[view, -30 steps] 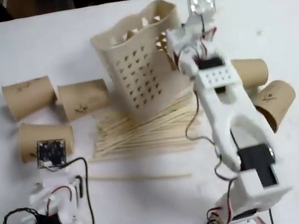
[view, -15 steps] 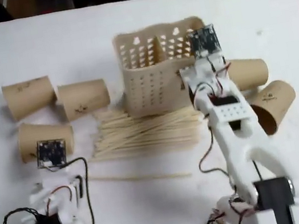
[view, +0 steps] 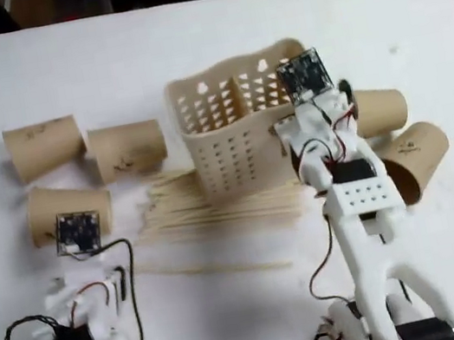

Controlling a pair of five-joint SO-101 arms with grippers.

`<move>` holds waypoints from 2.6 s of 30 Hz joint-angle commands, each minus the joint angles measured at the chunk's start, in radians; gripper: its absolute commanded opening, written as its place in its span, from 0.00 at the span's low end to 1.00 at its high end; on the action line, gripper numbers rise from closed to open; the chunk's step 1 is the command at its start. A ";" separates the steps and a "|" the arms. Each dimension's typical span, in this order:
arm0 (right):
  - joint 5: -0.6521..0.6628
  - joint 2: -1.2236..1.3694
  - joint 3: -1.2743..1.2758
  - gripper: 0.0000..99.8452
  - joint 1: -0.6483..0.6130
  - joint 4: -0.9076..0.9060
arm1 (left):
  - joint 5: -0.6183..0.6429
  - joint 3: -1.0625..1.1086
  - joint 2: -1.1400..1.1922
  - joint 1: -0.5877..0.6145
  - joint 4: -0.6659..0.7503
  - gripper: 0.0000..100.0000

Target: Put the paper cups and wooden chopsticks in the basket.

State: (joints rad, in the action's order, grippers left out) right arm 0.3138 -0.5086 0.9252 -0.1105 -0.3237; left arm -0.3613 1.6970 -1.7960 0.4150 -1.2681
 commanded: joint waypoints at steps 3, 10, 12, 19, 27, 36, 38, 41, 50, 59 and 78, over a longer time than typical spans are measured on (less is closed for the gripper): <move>0.009 -0.044 0.046 0.39 -0.022 0.061 | -0.003 -0.003 -0.004 0.008 -0.003 0.22; 0.009 -0.004 0.104 0.12 -0.024 0.166 | -0.003 -0.003 -0.004 0.008 -0.003 0.22; 0.009 -0.010 0.115 0.07 -0.027 0.170 | -0.002 -0.003 -0.004 0.004 -0.003 0.22; -0.043 -0.010 0.118 0.05 -0.021 0.170 | -0.002 -0.003 -0.007 0.004 -0.008 0.22; -0.068 -0.008 0.126 0.05 -0.001 0.171 | -0.193 -0.130 -0.002 0.136 0.338 0.22; -0.068 -0.010 0.150 0.02 0.002 0.223 | -0.089 -0.945 0.401 0.027 0.117 0.28; -0.068 -0.010 0.155 0.02 0.002 0.232 | -0.044 -1.198 0.638 -0.045 -0.002 0.28; -0.068 -0.010 0.155 0.02 0.002 0.232 | 0.034 -1.613 0.990 -0.193 -0.239 0.28; -0.068 -0.007 0.155 0.02 0.002 0.234 | 0.261 -2.368 1.635 -0.549 -0.519 0.28; -0.068 -0.007 0.155 0.02 0.002 0.234 | 0.253 -2.363 1.867 -0.608 -0.463 0.32; -0.058 -0.016 0.137 0.10 0.002 0.185 | 0.083 -2.374 2.190 -0.615 -0.245 0.02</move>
State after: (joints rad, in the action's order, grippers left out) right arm 0.2478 -0.5117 1.0802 -0.1243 -0.0997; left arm -0.2478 -0.6291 0.3951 -0.2033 -1.5858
